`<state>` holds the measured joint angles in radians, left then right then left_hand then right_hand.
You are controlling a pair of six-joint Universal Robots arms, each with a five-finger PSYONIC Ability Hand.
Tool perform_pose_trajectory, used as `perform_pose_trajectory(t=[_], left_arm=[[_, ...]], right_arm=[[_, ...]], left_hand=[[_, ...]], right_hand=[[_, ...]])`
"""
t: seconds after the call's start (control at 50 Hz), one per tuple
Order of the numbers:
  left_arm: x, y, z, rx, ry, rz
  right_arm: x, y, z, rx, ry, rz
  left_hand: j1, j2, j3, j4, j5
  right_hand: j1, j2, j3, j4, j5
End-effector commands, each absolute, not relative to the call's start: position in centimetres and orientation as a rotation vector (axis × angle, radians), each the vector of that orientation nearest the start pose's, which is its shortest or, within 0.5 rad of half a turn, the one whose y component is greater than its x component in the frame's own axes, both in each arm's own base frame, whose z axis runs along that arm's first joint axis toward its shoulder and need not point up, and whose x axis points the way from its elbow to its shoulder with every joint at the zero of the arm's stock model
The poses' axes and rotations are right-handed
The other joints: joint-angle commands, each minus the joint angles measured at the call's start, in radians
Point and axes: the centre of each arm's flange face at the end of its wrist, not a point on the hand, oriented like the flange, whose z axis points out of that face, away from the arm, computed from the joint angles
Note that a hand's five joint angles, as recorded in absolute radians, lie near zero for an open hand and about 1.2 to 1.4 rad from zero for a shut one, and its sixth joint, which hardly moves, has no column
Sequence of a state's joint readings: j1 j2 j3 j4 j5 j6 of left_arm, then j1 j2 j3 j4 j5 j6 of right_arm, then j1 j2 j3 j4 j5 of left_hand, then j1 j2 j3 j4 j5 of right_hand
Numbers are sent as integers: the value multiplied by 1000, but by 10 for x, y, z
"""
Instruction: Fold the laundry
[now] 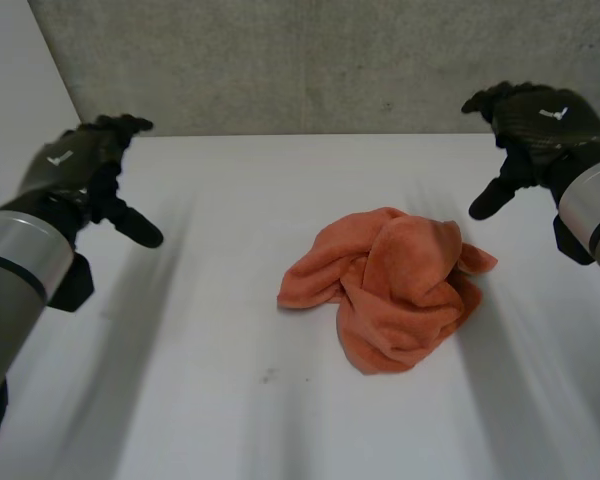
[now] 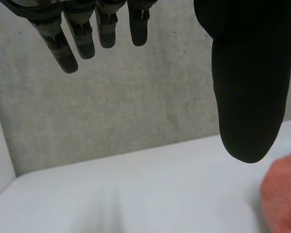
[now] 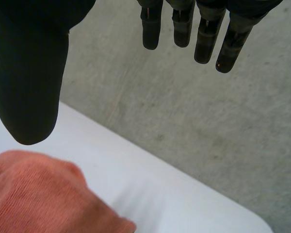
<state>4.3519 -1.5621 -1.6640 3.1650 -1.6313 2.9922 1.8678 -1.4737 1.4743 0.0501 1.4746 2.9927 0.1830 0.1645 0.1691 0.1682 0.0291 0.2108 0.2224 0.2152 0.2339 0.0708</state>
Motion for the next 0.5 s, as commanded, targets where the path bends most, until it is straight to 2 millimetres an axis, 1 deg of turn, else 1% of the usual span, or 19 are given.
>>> perform_pose_trajectory(t=[0.02,0.04,0.06,0.08,0.1,0.12,0.14,0.16,0.2,0.22,0.26,0.28,0.3,0.32,0.34,0.36,0.38,0.42,0.5], left_arm=[[-257,-231,250,356,2665,-2237],[-269,-232,241,408,2687,-2227],[-269,-232,241,408,2687,-2227],[-280,-234,232,447,2706,-2218],[-280,-234,232,448,2707,-2218],[-289,-236,221,484,2736,-2185],[-298,-238,208,516,2764,-2150],[-298,-238,208,516,2764,-2150],[-315,-244,188,602,2822,-2100],[-315,-244,188,603,2823,-2100],[-331,-247,167,718,2896,-2052],[-332,-247,167,719,2896,-2052],[-339,-251,159,770,2920,-2044],[-339,-251,159,770,2921,-2044],[-345,-255,151,811,2942,-2042],[-351,-259,144,844,2958,-2042],[-351,-259,144,845,2958,-2042],[-359,-266,131,880,2970,-2042],[-364,-272,121,891,2965,-2055]], right_arm=[[229,-280,270,-743,2227,-1936],[229,-281,265,-773,2249,-1917],[229,-281,265,-773,2250,-1917],[230,-283,260,-794,2261,-1902],[231,-285,253,-801,2272,-1886],[231,-285,253,-801,2272,-1886],[232,-288,245,-806,2290,-1855],[232,-288,245,-806,2290,-1855],[236,-292,227,-835,2300,-1776],[236,-292,227,-835,2300,-1776],[243,-295,213,-861,2261,-1708],[243,-295,213,-861,2261,-1708],[246,-298,206,-854,2237,-1683],[248,-301,201,-825,2219,-1664],[248,-301,201,-824,2219,-1663],[248,-304,199,-778,2205,-1645],[248,-304,199,-778,2205,-1645],[248,-309,196,-672,2186,-1609],[250,-312,188,-622,2181,-1574]], left_hand=[[1,20,15,16,-20],[7,25,21,22,-14],[7,26,21,22,-14],[13,31,27,28,-8],[13,31,27,28,-8],[19,37,33,34,-2],[19,37,33,34,-2],[19,37,33,34,-2],[19,37,33,34,-2],[19,37,33,34,-2],[19,37,33,34,-2],[19,37,33,34,-2],[22,40,36,36,1],[22,40,36,37,1],[36,55,50,51,16],[57,75,71,72,36],[57,75,71,72,36],[104,122,117,118,83],[174,193,188,189,153]], right_hand=[[-36,-48,-41,-59,-71],[-36,-48,-41,-59,-71],[-36,-48,-41,-59,-71],[-36,-48,-41,-59,-71],[-36,-48,-41,-59,-71],[-36,-48,-41,-59,-71],[-36,-48,-41,-59,-71],[-36,-48,-41,-59,-71],[-36,-48,-41,-59,-71],[-36,-48,-41,-59,-71],[-36,-48,-41,-59,-71],[-36,-48,-41,-59,-71],[-36,-48,-41,-59,-71],[-36,-48,-41,-59,-71],[-36,-48,-41,-59,-71],[-36,-48,-41,-59,-71],[-36,-48,-41,-59,-71],[-36,-48,-41,-59,-71],[-36,-48,-41,-59,-71]])
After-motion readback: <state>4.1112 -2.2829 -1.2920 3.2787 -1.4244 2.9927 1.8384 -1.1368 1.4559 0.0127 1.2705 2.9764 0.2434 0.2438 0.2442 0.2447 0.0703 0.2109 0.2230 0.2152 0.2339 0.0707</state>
